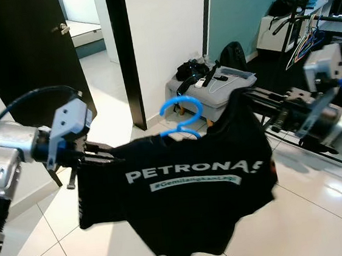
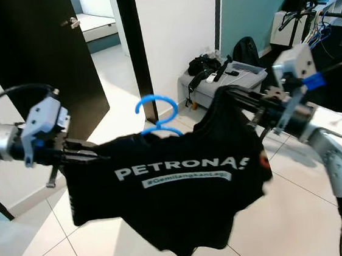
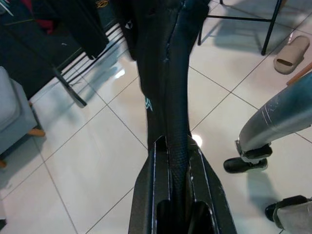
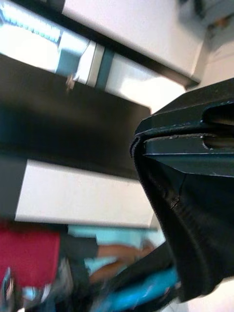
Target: Hang hanger
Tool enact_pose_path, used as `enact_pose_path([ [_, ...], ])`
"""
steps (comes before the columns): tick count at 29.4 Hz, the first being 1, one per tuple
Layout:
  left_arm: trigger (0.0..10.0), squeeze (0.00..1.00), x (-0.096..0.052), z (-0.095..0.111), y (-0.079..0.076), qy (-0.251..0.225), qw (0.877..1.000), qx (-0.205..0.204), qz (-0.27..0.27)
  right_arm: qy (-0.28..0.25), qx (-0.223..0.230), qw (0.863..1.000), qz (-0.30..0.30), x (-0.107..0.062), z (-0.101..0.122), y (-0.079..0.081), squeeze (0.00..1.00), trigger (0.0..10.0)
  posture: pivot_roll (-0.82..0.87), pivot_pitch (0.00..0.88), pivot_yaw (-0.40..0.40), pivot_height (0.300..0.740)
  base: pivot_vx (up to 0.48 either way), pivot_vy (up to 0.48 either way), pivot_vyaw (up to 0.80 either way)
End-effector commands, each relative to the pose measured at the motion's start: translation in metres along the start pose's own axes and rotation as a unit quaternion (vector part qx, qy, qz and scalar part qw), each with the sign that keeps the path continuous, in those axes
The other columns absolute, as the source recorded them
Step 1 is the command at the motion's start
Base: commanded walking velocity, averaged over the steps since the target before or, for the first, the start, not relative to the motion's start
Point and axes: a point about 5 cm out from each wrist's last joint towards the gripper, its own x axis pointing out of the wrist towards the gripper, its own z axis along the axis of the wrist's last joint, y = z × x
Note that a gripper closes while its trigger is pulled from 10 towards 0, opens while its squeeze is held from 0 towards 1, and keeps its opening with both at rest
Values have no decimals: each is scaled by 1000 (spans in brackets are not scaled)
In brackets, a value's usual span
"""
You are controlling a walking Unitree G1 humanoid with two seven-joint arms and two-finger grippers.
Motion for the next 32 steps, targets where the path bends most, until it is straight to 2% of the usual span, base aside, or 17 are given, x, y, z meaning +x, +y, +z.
enact_pose_path([
  [1,10000,0,14,-5,-3,6,1000,3,-4,2,-20,996,91,19,9,15,0,10000,-49,0,0,740,0,0,0],
  [3,10000,0,14,-5,-3,6,1000,3,-4,2,-20,996,91,19,9,15,0,10000,-49,0,0,740,0,0,0],
  [5,10000,0,18,-6,-1,12,1000,5,12,7,-28,990,136,25,13,21,0,10000,-48,0,-7,740,0,0,0],
  [8,10000,0,17,-8,1,20,999,5,30,9,-31,988,153,26,17,23,0,10000,-47,0,-11,740,0,0,0],
  [10,10000,0,11,-15,7,46,995,-3,84,27,-48,982,180,25,21,22,0,10000,-45,0,-18,740,0,0,0],
  [13,10000,0,11,-15,7,46,995,-3,84,27,-48,982,180,25,21,22,0,10000,-45,0,-18,740,0,0,0],
  [15,10000,0,-4,-27,15,86,982,-32,166,71,-81,982,152,18,17,12,0,10000,-43,0,-20,740,0,0,0],
  [16,10000,0,-4,-27,15,86,982,-32,166,71,-81,982,152,18,17,12,0,10000,-43,0,-20,740,0,0,0],
  [18,10000,0,-22,-38,18,120,966,-54,222,111,-101,985,86,6,13,-6,0,10000,-41,0,-18,740,0,0,0],
  [20,10000,0,-22,-38,18,120,966,-54,222,111,-101,985,86,6,13,-6,0,10000,-41,0,-18,740,0,0,0],
  [21,10000,0,-28,-41,17,129,962,-59,234,122,-106,985,61,1,12,-12,0,10000,-41,0,-18,740,0,0,0],
  [22,10000,0,-28,-41,17,129,962,-59,234,122,-106,985,61,1,12,-12,0,10000,-41,0,-18,740,0,0,0],
  [24,10000,0,-34,-43,13,136,959,-60,240,139,-110,984,15,-6,10,-24,0,10000,-38,0,-18,740,0,0,0],
  [29,10000,0,-34,-43,10,134,961,-59,237,144,-109,984,2,-7,6,-26,0,10000,-37,0,-17,740,0,0,0],
  [30,10000,0,-28,-40,7,118,966,-56,224,139,-103,985,11,-1,1,-20,0,10000,-29,0,-17,740,0,0,0],
  [32,10000,0,-28,-40,7,118,966,-56,224,139,-103,985,11,-1,1,-20,0,10000,-29,0,-17,740,0,0,0],
])
